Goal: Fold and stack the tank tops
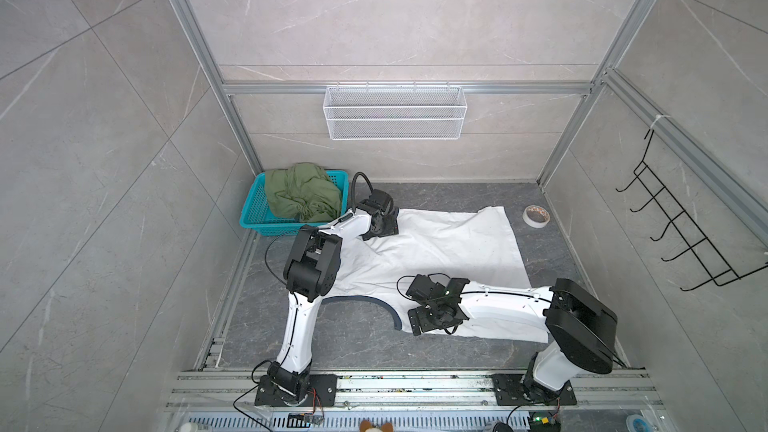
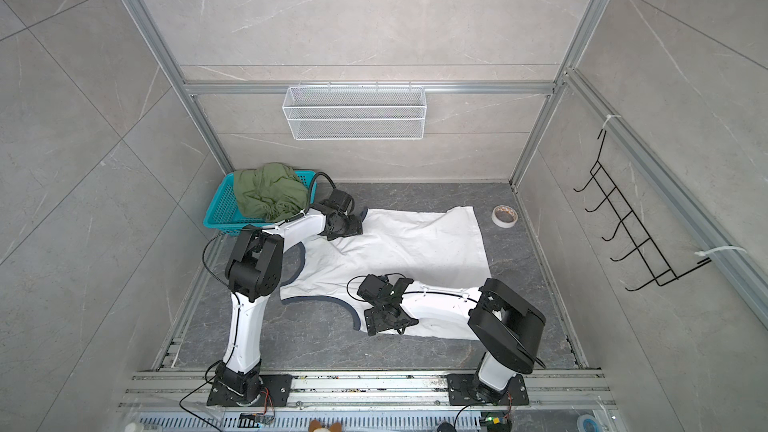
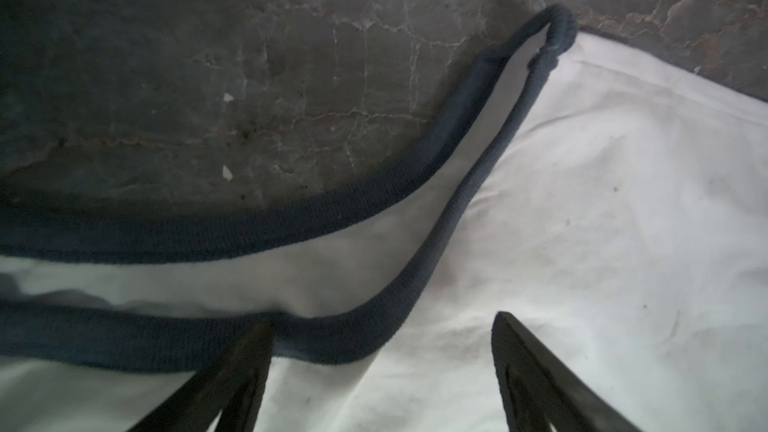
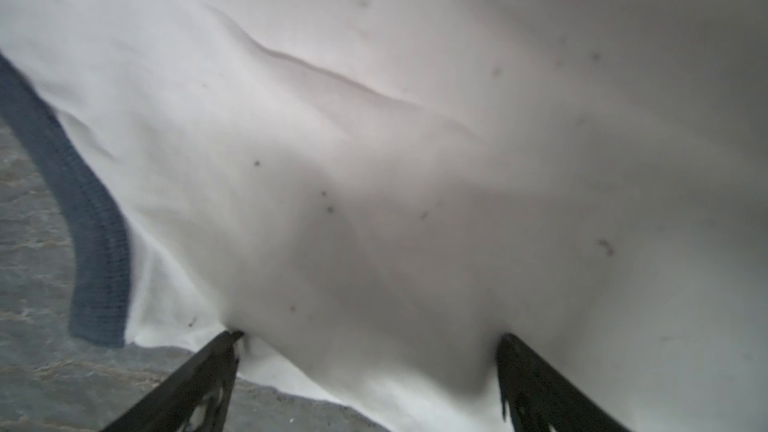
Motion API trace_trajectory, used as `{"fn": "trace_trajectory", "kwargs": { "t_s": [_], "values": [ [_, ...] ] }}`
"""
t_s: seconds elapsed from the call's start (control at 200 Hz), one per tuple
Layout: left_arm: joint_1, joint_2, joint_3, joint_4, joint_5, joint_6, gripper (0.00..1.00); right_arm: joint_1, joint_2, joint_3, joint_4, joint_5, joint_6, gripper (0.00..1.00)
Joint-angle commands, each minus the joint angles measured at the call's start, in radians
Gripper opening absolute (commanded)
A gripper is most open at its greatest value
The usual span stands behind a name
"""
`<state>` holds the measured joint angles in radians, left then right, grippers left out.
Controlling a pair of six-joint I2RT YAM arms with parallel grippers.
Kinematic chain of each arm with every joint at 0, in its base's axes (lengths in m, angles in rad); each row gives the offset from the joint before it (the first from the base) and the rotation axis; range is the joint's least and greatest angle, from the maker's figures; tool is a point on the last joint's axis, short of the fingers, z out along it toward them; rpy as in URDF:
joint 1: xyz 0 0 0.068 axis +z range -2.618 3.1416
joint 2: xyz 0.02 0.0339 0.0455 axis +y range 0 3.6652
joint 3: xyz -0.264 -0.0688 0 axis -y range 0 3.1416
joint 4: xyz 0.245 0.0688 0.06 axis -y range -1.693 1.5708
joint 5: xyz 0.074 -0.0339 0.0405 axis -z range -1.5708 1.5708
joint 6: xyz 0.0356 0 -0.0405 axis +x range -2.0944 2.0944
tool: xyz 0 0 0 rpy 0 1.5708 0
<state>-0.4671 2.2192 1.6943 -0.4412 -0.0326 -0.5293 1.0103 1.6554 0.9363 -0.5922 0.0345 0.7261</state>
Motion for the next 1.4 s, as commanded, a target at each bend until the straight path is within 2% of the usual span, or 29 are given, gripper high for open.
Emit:
{"fn": "trace_trajectory", "kwargs": {
  "t_s": [0.0, 0.359, 0.569, 0.619, 0.754, 0.918, 1.118, 1.392],
  "values": [
    [0.024, 0.042, 0.038, -0.029, -0.027, 0.026, 0.85, 0.028, 0.022, 0.009, -0.051, -0.007, 0.014, 0.98],
    [0.055, 0.152, 0.177, -0.071, -0.050, 0.064, 0.87, 0.063, -0.019, -0.064, -0.084, 0.021, 0.041, 0.99],
    [0.037, 0.120, 0.236, -0.111, -0.081, 0.094, 0.86, 0.061, -0.109, -0.033, -0.096, 0.091, 0.035, 0.99],
    [0.020, 0.068, 0.240, -0.121, -0.083, 0.103, 0.86, 0.052, -0.131, -0.030, -0.096, 0.111, 0.035, 0.99],
    [-0.034, 0.004, 0.217, -0.122, -0.080, 0.102, 0.84, -0.012, -0.183, -0.053, -0.051, 0.103, 0.044, 0.99],
    [-0.078, 0.020, 0.212, -0.114, -0.038, 0.082, 0.82, -0.044, -0.122, -0.047, -0.025, 0.085, 0.082, 0.98],
    [-0.086, 0.102, 0.242, -0.106, -0.002, 0.071, 0.82, -0.058, -0.066, -0.061, -0.028, 0.073, 0.108, 0.98],
    [-0.076, 0.219, 0.328, -0.107, -0.022, 0.097, 0.80, -0.035, -0.047, -0.116, -0.058, 0.068, 0.125, 0.97]
  ]
}}
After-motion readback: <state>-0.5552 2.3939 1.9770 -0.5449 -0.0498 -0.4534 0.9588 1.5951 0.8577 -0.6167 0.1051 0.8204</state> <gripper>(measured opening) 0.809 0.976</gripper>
